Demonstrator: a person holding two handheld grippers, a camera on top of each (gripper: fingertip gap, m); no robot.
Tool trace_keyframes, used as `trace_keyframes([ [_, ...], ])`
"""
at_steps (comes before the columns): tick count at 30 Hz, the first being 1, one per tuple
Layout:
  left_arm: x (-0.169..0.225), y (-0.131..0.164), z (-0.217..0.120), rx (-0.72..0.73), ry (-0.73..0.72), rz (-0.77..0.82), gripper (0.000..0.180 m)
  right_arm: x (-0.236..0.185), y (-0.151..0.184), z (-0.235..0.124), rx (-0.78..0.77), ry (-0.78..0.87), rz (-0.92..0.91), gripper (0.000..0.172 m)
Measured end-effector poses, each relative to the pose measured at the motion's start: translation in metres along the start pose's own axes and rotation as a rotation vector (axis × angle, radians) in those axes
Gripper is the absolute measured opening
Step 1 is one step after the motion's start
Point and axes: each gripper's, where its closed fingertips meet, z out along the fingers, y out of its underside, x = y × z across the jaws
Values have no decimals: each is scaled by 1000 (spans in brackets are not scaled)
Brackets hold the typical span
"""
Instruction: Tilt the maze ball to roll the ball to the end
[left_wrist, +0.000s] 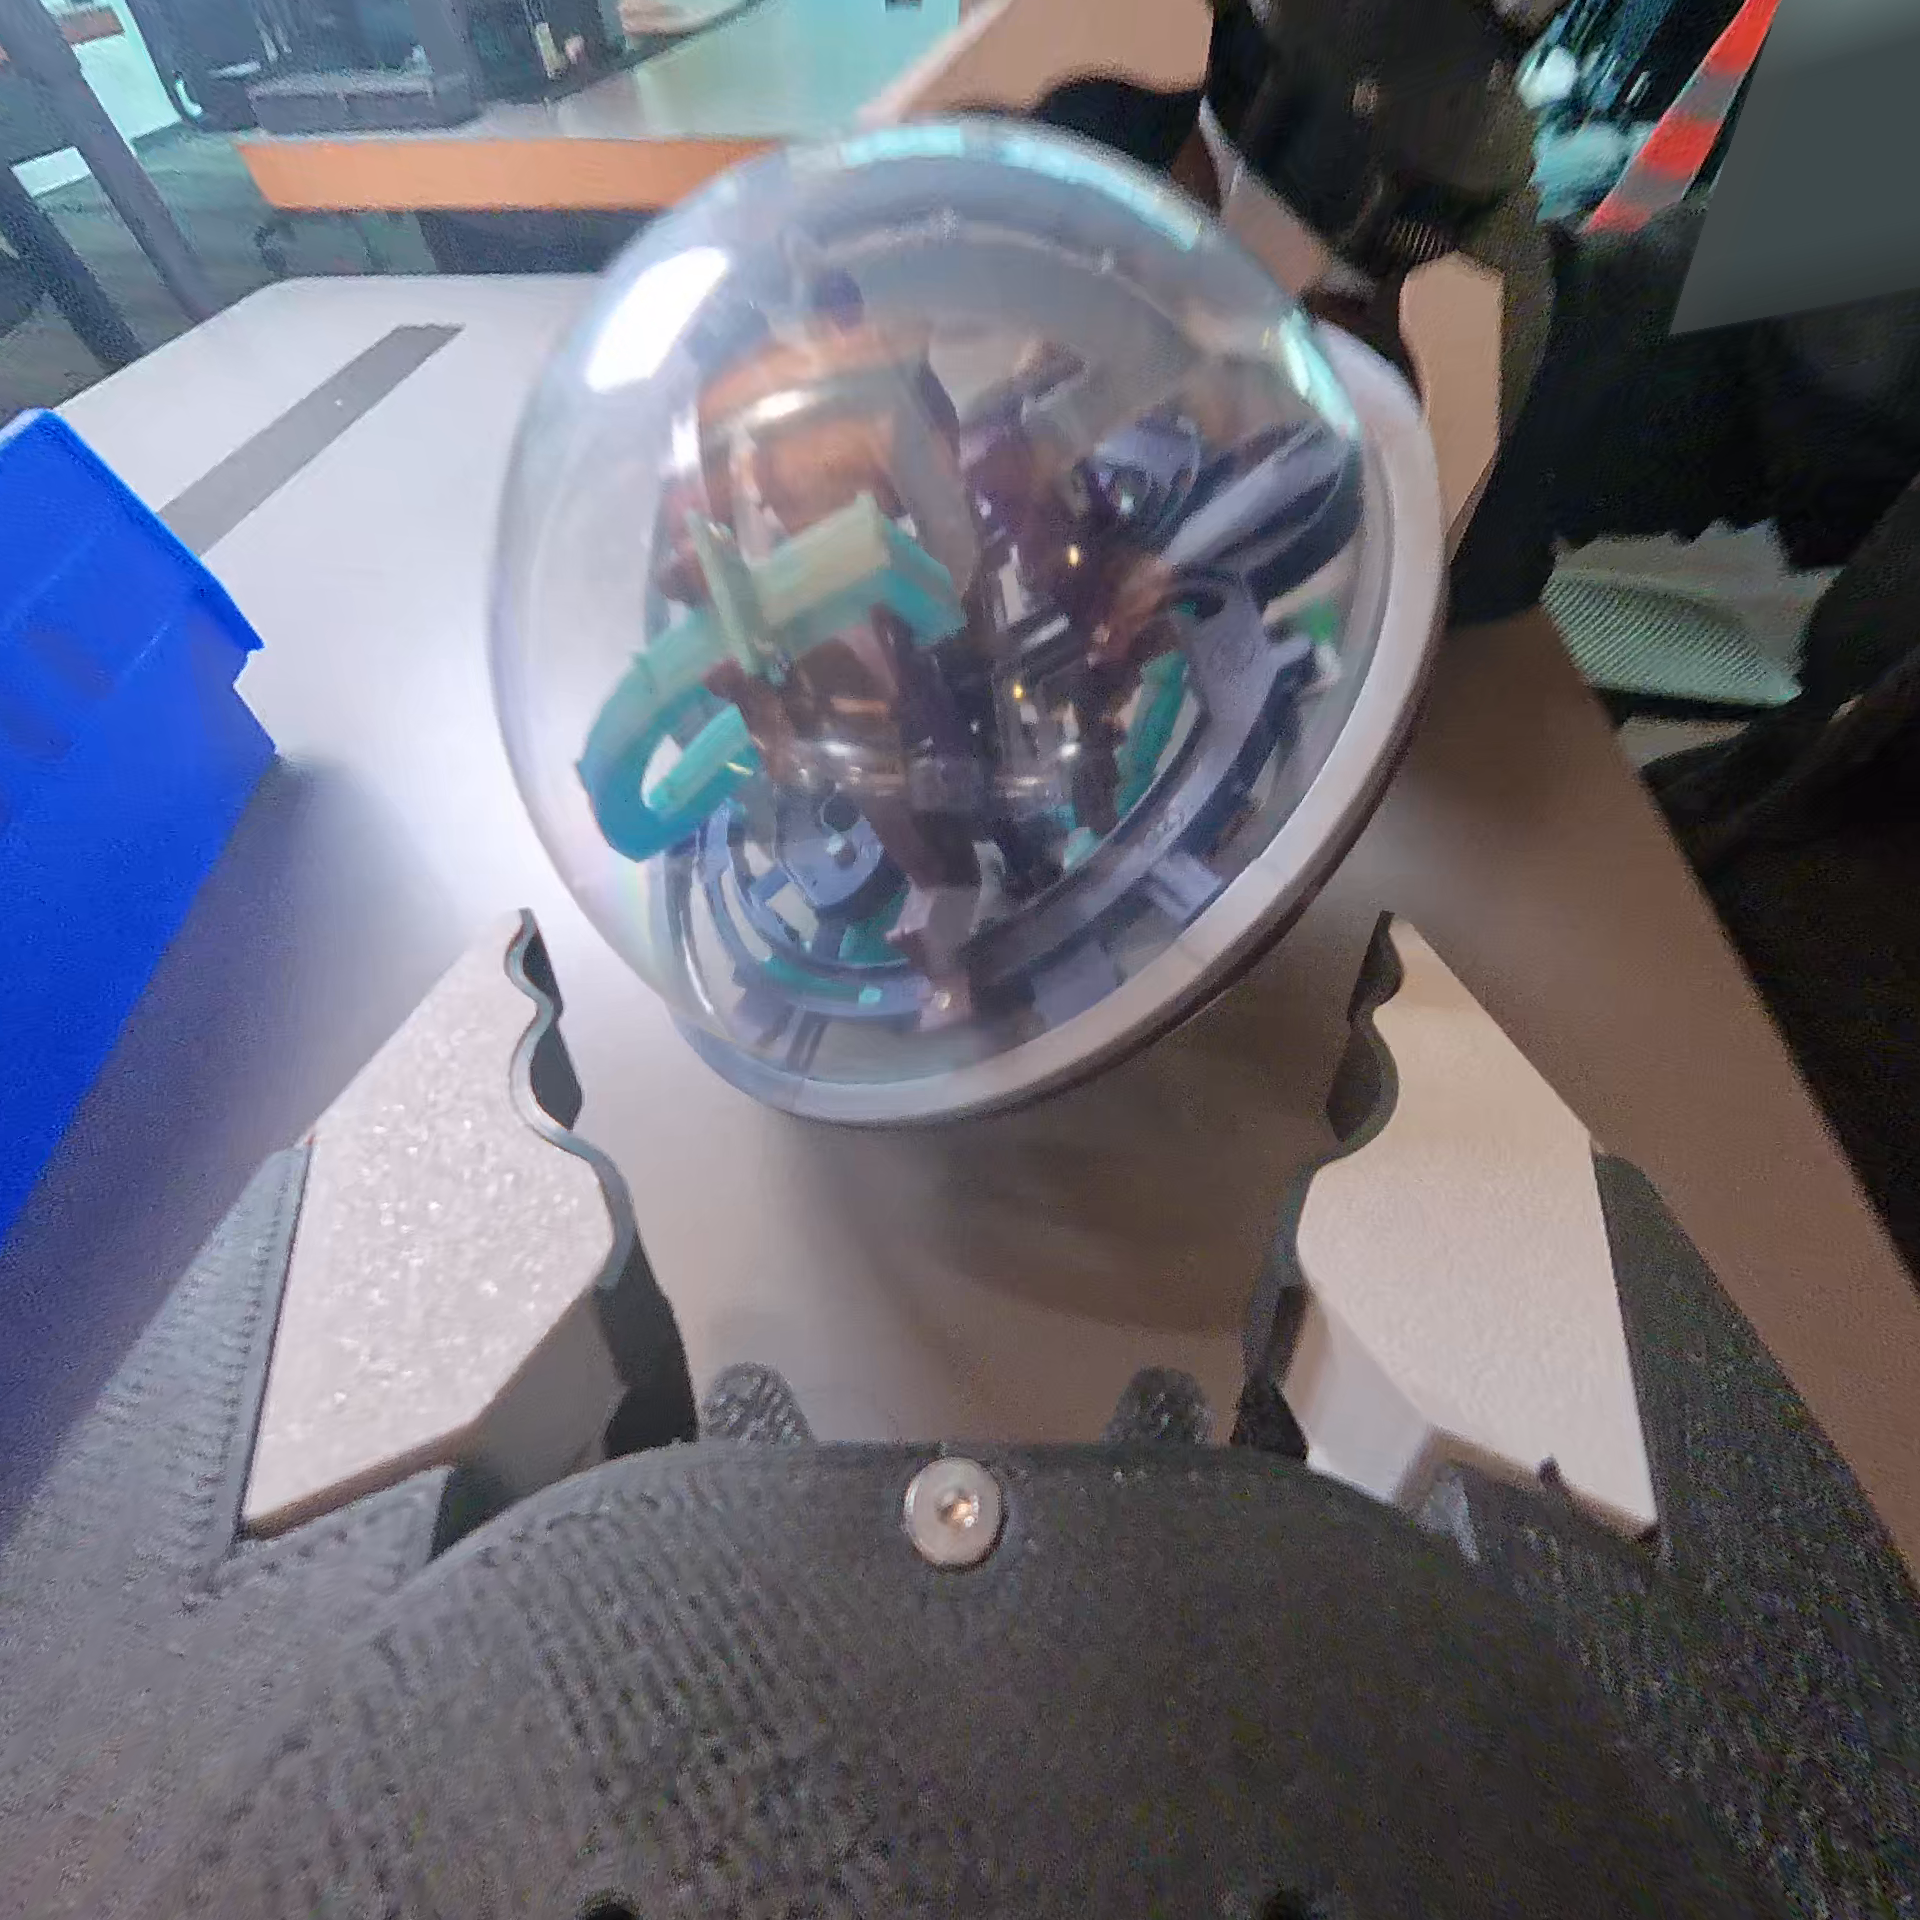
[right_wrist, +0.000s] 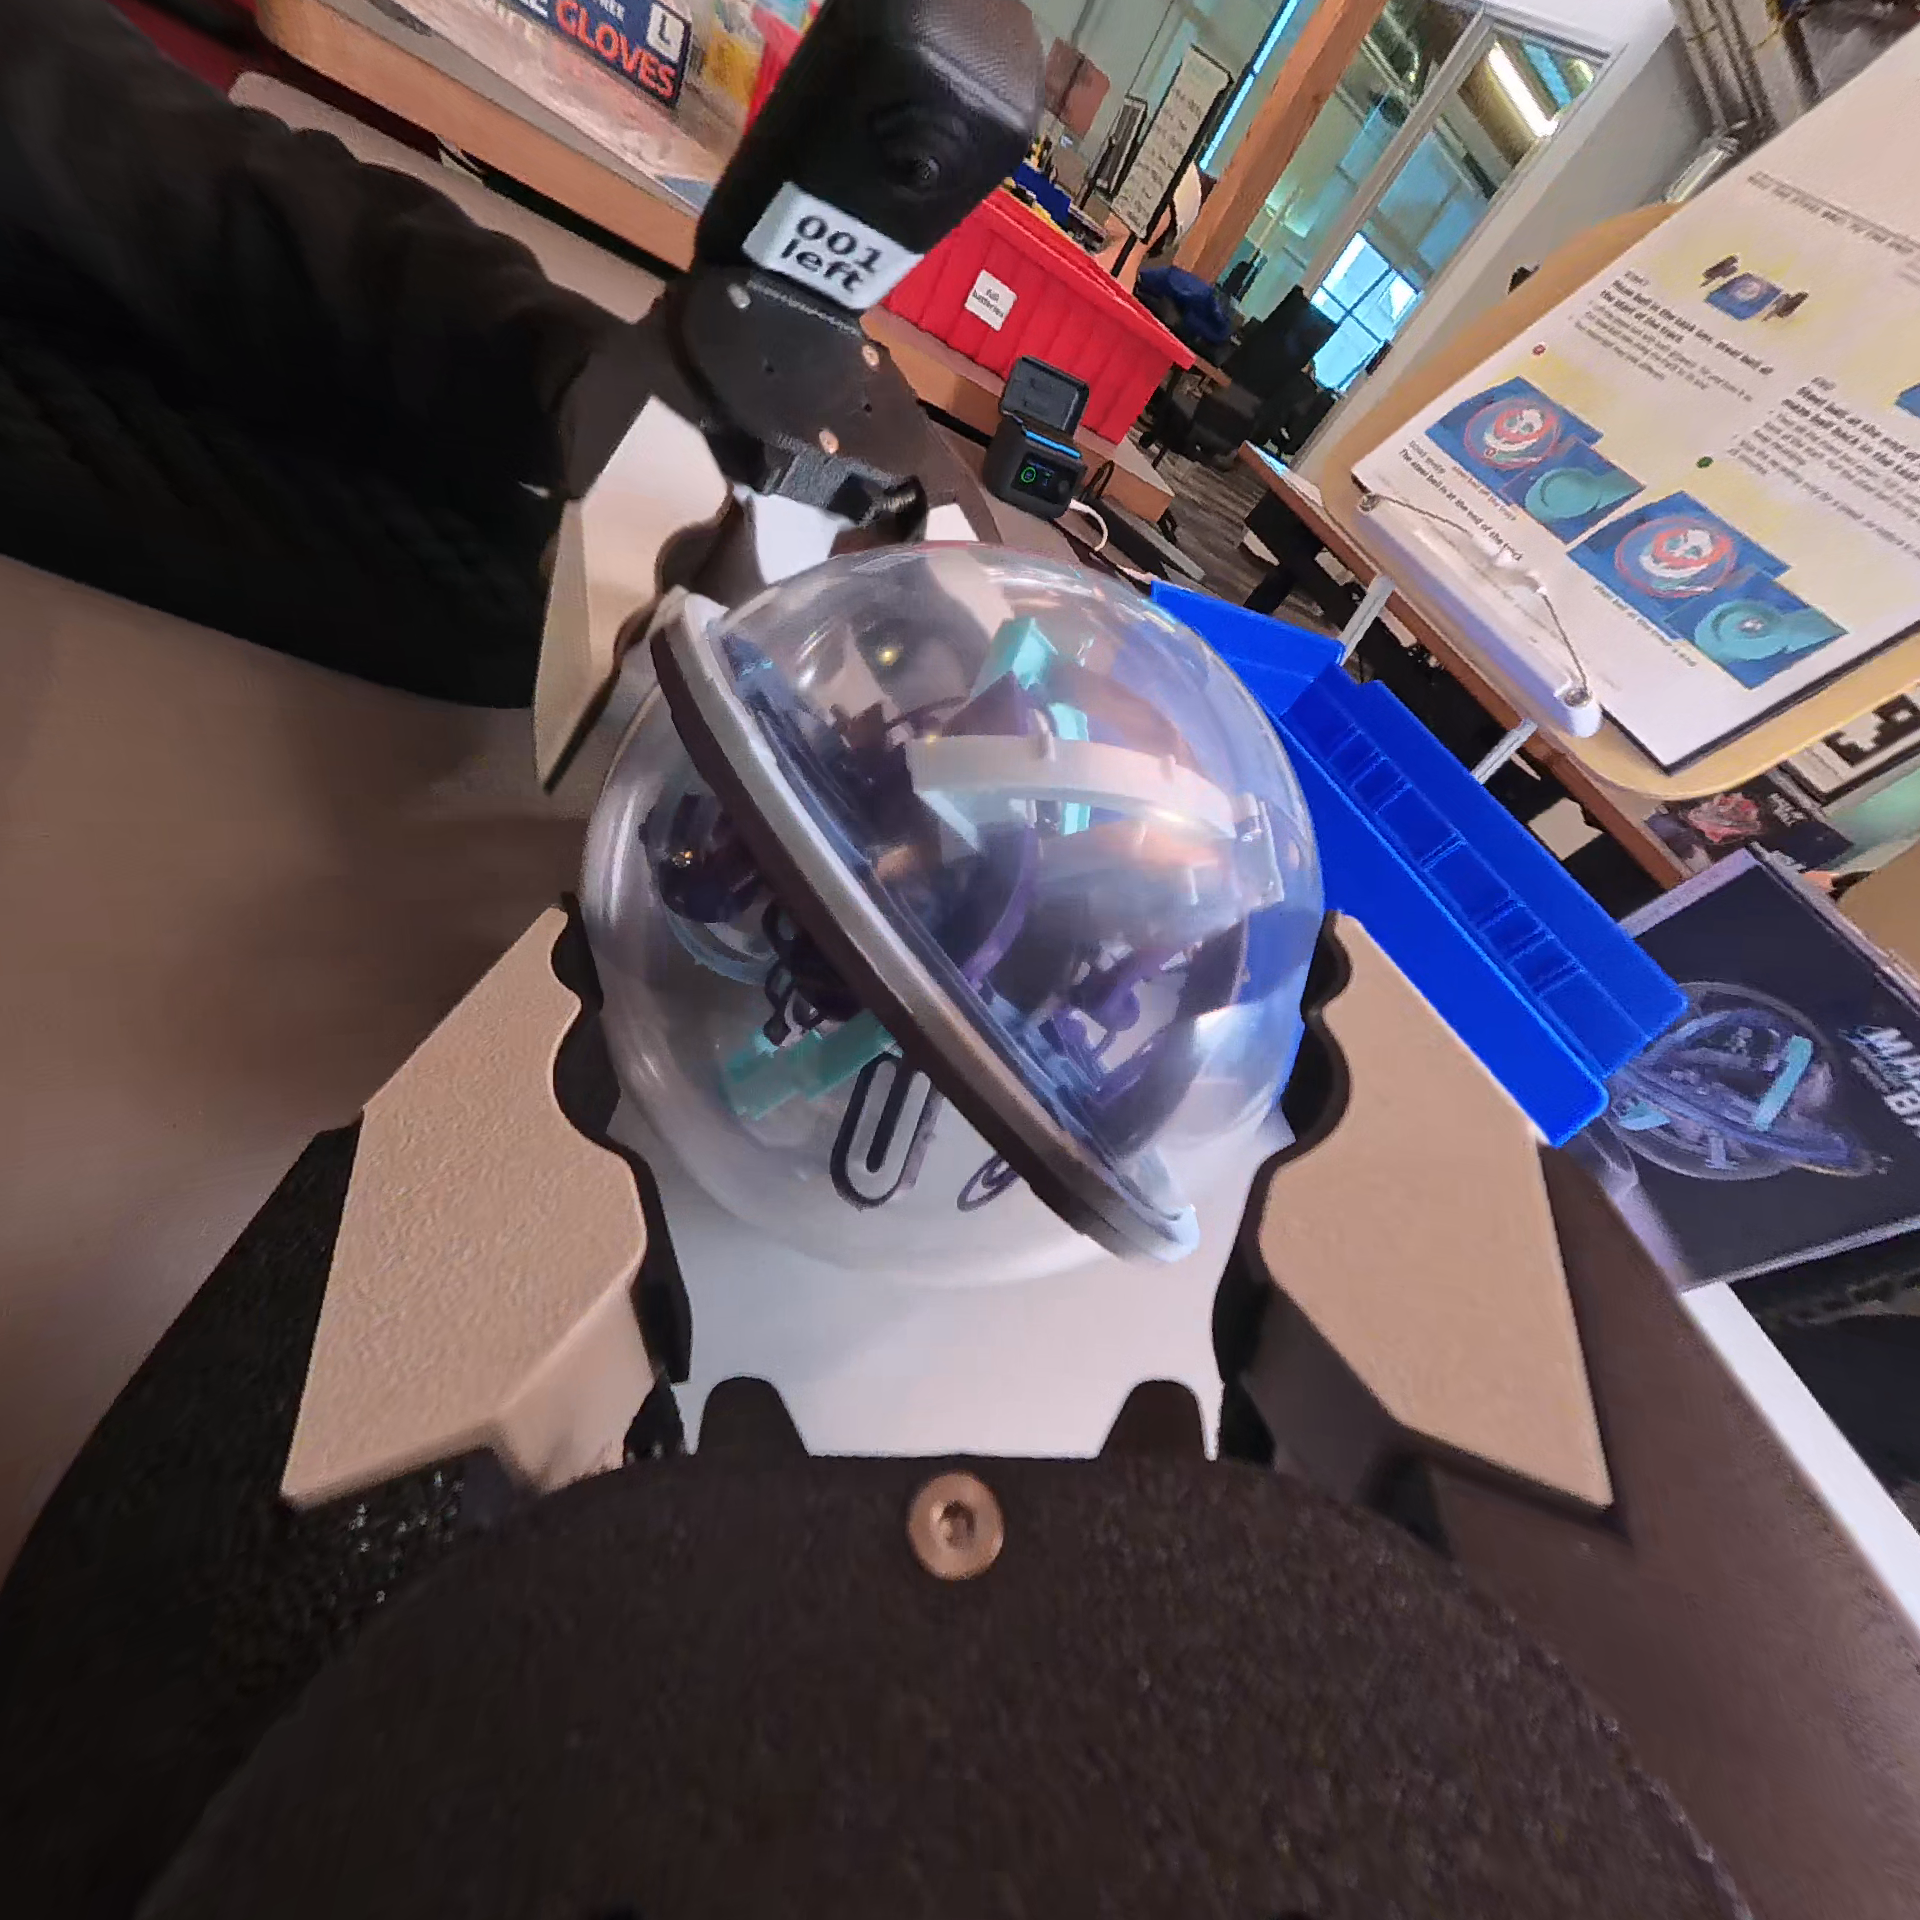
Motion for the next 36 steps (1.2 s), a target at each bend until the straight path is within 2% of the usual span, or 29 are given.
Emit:
trace_keyframes([
  [5,2,-25,-11,133,26,-89,145,-1,-7,9,-21,2,-1,130],
  [8,-4,-12,-4,63,-17,-71,142,-1,-15,16,-13,-3,29,129],
  [11,-5,-7,-5,81,23,-125,141,2,-21,14,32,-18,89,126],
  [16,-10,5,-7,54,47,-158,139,11,10,4,3,-106,275,141],
  [20,-9,14,-1,3,50,-145,135,7,35,12,-79,-167,346,142],
  [31,-9,27,3,-83,59,-195,121,15,34,13,-164,-109,301,143],
  [34,-14,28,0,-95,8,-158,129,15,32,14,-198,-111,290,142],
  [36,-17,17,-5,-49,-21,-128,134,15,30,15,-210,-115,285,141],
])
